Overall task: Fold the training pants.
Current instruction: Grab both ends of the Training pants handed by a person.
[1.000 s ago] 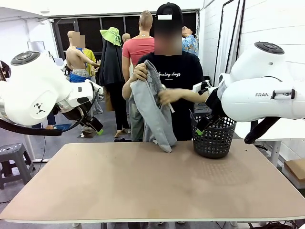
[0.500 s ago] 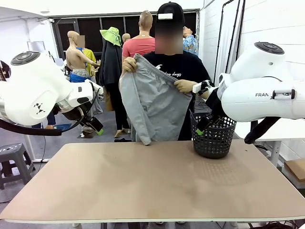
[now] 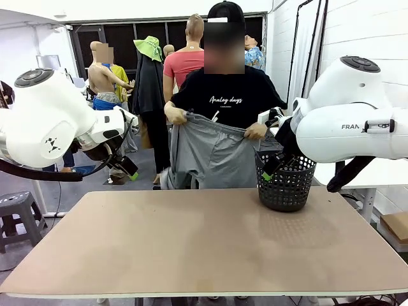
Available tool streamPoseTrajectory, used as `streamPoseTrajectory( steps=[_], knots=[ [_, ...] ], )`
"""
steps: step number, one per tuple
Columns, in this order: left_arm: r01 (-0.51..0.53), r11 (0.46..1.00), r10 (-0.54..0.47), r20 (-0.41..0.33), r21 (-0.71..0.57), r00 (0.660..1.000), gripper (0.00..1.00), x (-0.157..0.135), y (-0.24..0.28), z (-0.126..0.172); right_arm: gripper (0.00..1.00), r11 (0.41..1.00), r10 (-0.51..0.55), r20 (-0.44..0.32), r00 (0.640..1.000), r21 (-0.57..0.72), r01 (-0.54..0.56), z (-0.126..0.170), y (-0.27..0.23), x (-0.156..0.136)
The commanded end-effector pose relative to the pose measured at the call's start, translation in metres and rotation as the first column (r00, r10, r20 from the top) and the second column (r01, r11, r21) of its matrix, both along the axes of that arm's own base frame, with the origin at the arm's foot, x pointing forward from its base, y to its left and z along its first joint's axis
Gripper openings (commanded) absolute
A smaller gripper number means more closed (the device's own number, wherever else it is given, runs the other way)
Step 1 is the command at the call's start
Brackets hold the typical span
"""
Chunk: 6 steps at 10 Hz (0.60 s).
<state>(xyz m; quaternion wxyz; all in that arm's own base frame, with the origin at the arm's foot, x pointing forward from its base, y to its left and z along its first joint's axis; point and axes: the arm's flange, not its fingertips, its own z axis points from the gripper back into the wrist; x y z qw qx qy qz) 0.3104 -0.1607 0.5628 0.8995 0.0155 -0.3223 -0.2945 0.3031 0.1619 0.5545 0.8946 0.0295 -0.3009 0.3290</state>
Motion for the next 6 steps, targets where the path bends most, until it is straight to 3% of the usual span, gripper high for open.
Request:
streamPoseTrajectory(
  steps=[1, 6],
  knots=[
    [0.004, 1.000, -0.004, 0.002, 0.003, 1.000, 1.00, 0.0011, 0.0009, 0.0008, 1.00, 1.000, 0.003, 0.000, 1.000, 0.001, -0.003, -0.0023, 0.0005, 0.0001],
    [0.004, 1.000, -0.004, 0.002, 0.003, 1.000, 1.00, 0.0011, 0.0009, 0.0008, 1.00, 1.000, 0.003, 0.000, 1.000, 0.001, -0.003, -0.0023, 0.0005, 0.0001]
  ],
)
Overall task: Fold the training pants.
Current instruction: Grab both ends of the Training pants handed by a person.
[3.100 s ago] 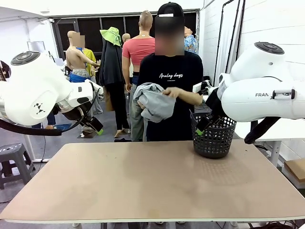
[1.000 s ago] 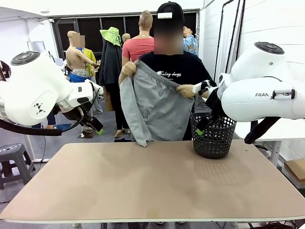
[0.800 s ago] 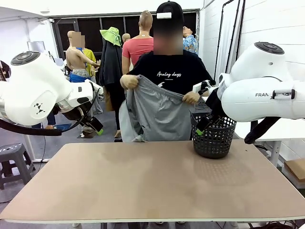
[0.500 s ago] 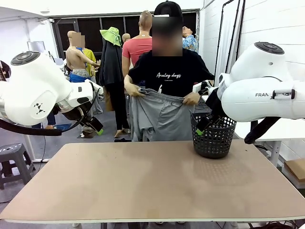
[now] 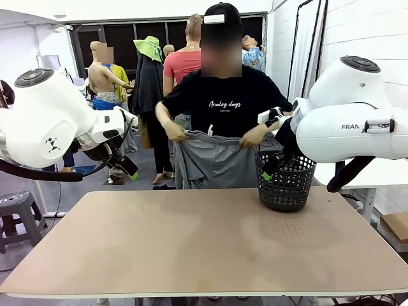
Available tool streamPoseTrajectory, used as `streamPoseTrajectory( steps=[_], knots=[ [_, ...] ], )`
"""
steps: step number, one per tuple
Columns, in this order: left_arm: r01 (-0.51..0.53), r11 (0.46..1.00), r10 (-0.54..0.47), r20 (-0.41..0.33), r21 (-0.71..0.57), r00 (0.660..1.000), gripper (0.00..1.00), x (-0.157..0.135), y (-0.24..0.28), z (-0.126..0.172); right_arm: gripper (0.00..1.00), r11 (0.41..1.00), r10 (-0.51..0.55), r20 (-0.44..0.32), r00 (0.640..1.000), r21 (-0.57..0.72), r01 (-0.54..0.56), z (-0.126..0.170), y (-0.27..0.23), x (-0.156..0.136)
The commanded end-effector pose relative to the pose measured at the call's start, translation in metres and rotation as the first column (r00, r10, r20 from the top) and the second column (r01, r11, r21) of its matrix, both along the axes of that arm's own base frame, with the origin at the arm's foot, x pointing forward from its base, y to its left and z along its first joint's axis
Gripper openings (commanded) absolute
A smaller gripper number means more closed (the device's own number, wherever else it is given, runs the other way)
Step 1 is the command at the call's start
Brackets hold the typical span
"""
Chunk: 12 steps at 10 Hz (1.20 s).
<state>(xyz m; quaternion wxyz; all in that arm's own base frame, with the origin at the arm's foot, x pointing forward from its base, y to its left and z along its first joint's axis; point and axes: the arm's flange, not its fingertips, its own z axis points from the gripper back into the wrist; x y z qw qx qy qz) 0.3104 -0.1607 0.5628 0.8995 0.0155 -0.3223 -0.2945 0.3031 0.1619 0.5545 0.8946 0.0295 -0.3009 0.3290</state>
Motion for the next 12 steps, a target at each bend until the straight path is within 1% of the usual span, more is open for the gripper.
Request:
streamPoseTrajectory(
  steps=[1, 12],
  knots=[
    [0.004, 1.000, -0.004, 0.002, 0.003, 1.000, 1.00, 0.0011, 0.0009, 0.0008, 1.00, 1.000, 0.003, 0.000, 1.000, 0.001, -0.003, -0.0023, 0.0005, 0.0001],
    [0.004, 1.000, -0.004, 0.002, 0.003, 1.000, 1.00, 0.0011, 0.0009, 0.0008, 1.00, 1.000, 0.003, 0.000, 1.000, 0.001, -0.003, -0.0023, 0.0005, 0.0001]
  ],
)
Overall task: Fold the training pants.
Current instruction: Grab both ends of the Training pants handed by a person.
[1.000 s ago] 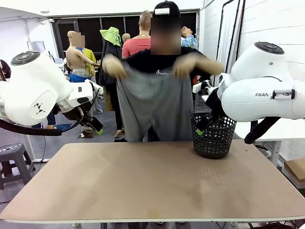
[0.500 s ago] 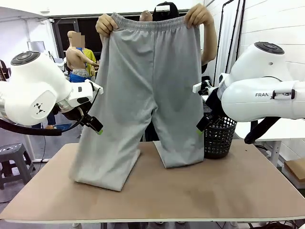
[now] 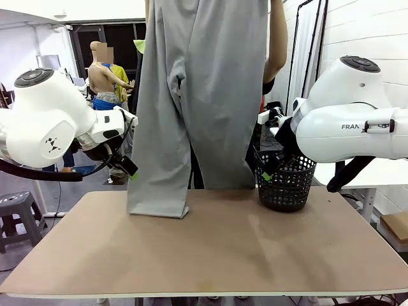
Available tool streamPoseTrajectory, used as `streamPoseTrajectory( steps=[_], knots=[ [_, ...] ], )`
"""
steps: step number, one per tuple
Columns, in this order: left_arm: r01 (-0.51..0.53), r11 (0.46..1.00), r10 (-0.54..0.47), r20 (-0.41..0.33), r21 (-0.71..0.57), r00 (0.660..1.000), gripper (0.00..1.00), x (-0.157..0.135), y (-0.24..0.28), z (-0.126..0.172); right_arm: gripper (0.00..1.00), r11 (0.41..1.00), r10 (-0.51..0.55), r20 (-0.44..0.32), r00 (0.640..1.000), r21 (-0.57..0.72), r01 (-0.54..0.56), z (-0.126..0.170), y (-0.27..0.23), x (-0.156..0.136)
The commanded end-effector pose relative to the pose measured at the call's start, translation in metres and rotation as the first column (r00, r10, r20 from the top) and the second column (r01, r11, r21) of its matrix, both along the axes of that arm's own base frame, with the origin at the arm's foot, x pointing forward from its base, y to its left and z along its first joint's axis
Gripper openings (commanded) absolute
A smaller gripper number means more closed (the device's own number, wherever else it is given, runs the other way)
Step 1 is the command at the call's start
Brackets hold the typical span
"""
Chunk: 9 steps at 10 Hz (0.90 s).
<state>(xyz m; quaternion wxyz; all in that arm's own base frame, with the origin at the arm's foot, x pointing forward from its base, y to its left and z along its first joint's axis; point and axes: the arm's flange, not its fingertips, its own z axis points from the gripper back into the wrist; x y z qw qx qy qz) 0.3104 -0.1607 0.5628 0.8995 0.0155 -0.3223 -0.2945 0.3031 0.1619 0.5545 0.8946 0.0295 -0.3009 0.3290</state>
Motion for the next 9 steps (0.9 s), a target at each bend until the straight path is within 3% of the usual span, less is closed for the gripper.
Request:
streamPoseTrajectory(
  steps=[1, 9],
  knots=[
    [0.004, 1.000, -0.004, 0.002, 0.003, 1.000, 1.00, 0.0011, 0.0009, 0.0007, 1.00, 1.000, 0.003, 0.000, 1.000, 0.001, -0.003, -0.0023, 0.0005, 0.0001],
    [0.004, 1.000, -0.004, 0.002, 0.003, 1.000, 1.00, 0.0011, 0.0009, 0.0007, 1.00, 1.000, 0.003, 0.000, 1.000, 0.001, -0.003, -0.0023, 0.0005, 0.0001]
  ],
)
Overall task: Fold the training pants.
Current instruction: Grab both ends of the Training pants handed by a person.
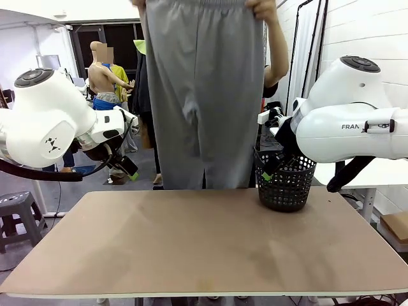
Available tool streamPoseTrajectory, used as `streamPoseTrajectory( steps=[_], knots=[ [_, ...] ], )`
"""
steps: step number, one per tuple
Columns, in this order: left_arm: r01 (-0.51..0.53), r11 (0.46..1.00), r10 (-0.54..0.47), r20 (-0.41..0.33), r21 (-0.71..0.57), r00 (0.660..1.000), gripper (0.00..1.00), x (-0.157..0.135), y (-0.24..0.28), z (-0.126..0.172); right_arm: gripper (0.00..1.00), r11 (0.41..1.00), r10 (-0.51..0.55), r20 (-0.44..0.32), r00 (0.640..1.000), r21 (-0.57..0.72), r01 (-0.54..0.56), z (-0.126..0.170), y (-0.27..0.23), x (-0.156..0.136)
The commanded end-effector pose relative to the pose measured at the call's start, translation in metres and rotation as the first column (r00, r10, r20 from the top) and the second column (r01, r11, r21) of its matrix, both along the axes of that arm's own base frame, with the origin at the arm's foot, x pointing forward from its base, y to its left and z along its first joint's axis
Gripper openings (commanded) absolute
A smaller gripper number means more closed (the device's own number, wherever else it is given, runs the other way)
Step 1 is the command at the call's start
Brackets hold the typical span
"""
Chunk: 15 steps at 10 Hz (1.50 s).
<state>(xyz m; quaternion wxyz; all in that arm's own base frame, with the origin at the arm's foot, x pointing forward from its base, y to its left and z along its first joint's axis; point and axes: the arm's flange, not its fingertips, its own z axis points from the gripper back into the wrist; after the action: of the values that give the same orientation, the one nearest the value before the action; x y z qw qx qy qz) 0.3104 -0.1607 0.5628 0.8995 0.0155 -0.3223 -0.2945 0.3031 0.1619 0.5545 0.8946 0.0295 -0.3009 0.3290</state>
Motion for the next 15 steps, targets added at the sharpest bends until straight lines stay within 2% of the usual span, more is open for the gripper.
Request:
streamPoseTrajectory(
  steps=[1, 15],
  knots=[
    [0.004, 1.000, -0.004, 0.002, 0.003, 1.000, 1.00, 0.0011, 0.0009, 0.0007, 1.00, 1.000, 0.003, 0.000, 1.000, 0.001, -0.003, -0.0023, 0.0005, 0.0001],
    [0.004, 1.000, -0.004, 0.002, 0.003, 1.000, 1.00, 0.0011, 0.0009, 0.0007, 1.00, 1.000, 0.003, 0.000, 1.000, 0.001, -0.003, -0.0023, 0.0005, 0.0001]
  ],
)
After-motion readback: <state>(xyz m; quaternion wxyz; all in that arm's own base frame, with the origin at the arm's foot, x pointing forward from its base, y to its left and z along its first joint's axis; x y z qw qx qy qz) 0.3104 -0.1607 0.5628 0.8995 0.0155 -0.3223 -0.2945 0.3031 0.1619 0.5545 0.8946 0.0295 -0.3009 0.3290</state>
